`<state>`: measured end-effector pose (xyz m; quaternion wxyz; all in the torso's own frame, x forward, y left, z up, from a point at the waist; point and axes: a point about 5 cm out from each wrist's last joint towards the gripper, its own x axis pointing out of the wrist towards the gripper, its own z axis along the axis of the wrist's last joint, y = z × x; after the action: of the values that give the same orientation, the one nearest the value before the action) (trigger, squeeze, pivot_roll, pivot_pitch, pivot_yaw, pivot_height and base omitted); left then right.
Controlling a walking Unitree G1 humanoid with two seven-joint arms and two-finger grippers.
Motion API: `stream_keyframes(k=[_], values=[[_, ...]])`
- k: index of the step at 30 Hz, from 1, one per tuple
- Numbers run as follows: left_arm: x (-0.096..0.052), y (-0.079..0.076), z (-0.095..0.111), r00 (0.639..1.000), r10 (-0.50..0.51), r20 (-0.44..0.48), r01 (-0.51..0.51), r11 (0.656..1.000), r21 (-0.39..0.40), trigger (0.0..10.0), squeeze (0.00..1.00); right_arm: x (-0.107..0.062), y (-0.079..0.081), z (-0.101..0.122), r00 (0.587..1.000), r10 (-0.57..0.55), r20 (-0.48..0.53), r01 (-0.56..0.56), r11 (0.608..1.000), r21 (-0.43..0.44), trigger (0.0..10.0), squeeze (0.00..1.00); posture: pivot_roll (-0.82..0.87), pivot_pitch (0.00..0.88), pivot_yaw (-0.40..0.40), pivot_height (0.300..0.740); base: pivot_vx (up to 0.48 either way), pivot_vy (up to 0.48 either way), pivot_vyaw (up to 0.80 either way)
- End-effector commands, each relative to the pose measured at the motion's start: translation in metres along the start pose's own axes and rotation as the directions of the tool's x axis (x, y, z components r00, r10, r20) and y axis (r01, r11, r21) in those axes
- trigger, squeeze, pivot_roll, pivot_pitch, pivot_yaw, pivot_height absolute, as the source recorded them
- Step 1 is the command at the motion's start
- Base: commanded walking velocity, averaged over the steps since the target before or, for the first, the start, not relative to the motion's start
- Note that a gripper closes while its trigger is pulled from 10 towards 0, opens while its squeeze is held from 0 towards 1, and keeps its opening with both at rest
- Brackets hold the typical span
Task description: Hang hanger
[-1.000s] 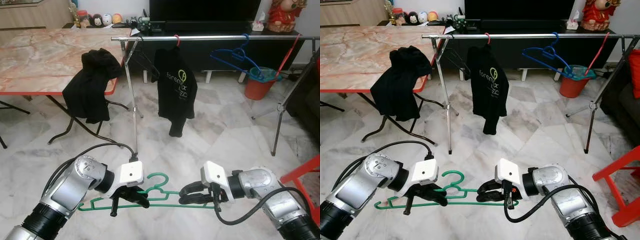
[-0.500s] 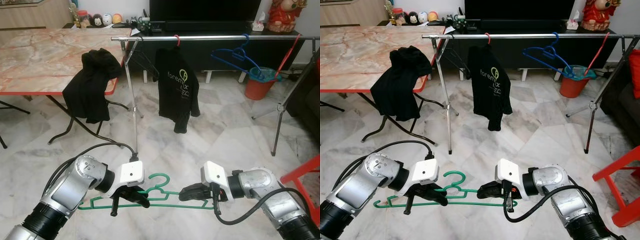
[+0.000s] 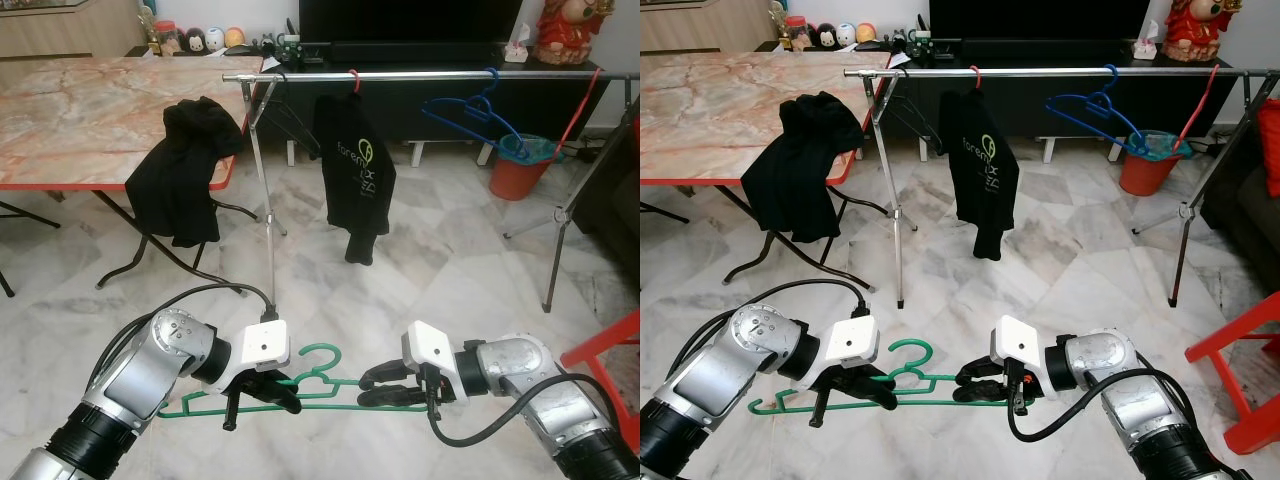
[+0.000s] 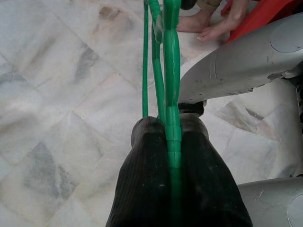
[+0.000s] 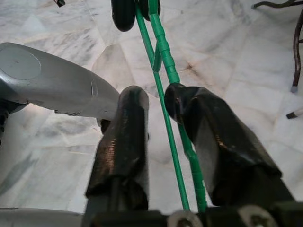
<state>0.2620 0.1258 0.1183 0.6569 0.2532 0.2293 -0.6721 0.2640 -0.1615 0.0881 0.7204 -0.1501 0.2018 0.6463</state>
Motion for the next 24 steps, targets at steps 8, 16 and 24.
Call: stream_keyframes(k=[8, 16, 24], values=[[0.002, -0.002, 0.023, 0.994, -0.083, 0.076, 0.076, 0.993, 0.095, 10.0, 0.0, 0.001, -0.015, 0.008, 0.994, -0.107, 0.02, 0.108, 0.993, -0.055, 10.0, 0.0, -0.11, 0.0, 0.021, 0.74, 0.0, 0.0, 0.0], [0.002, -0.003, 0.021, 0.994, -0.09, 0.065, 0.084, 0.992, 0.091, 10.0, 0.0, -0.006, -0.023, 0.013, 0.984, -0.173, 0.053, 0.176, 0.983, -0.056, 10.0, 0.0, -0.11, 0.0, 0.024, 0.74, 0.0, 0.0, 0.0], [0.003, -0.001, 0.022, 0.993, -0.095, 0.067, 0.089, 0.992, 0.094, 10.0, 0.0, -0.003, -0.018, 0.009, 0.992, -0.113, 0.054, 0.115, 0.993, -0.028, 10.0, 0.0, -0.11, 0.0, 0.026, 0.74, 0.0, 0.0, 0.0]])
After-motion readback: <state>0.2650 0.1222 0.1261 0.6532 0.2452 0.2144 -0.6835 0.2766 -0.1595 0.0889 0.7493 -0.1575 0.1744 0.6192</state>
